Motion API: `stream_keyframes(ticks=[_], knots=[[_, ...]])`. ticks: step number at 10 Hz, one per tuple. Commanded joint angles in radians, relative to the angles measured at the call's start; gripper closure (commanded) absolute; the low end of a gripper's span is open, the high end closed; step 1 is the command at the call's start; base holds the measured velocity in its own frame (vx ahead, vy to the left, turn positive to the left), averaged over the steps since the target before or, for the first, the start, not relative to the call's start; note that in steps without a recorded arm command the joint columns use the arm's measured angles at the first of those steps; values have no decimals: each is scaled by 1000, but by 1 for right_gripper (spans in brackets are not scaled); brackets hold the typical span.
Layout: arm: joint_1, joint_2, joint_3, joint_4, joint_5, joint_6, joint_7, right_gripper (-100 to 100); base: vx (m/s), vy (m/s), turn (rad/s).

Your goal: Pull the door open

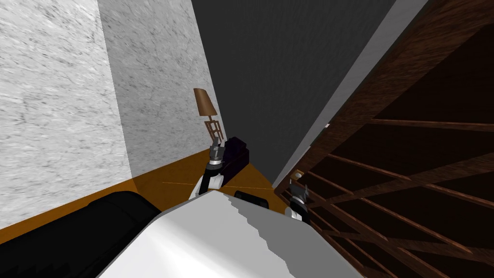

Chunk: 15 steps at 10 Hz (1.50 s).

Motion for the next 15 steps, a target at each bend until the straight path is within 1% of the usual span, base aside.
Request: stream_keyframes(ticks=[1,2,3,5,6,8,9,12,14,15], knots=[[2,3,12,-9,-28,-4,-50,-100,-39,1,33],[4,5,23,-16,-51,-7,-76,-100,-58,3,52],[4,5,23,-16,-51,-7,-91,-100,-46,-1,17],[8,10,42,-31,-95,-13,-154,-100,-57,-10,37],[8,10,42,-31,-95,-13,-171,-100,-48,-5,17],[11,14,59,-43,-134,-18,-233,-100,-44,-8,34],[11,14,59,-43,-134,-18,-244,-100,-42,-6,15],[14,19,79,-58,-179,-24,-328,-100,-48,-3,28],[16,21,87,-64,-197,-27,-358,-100,-37,-2,17],[17,20,84,-64,-192,-25,-346,-100,-13,0,2]])
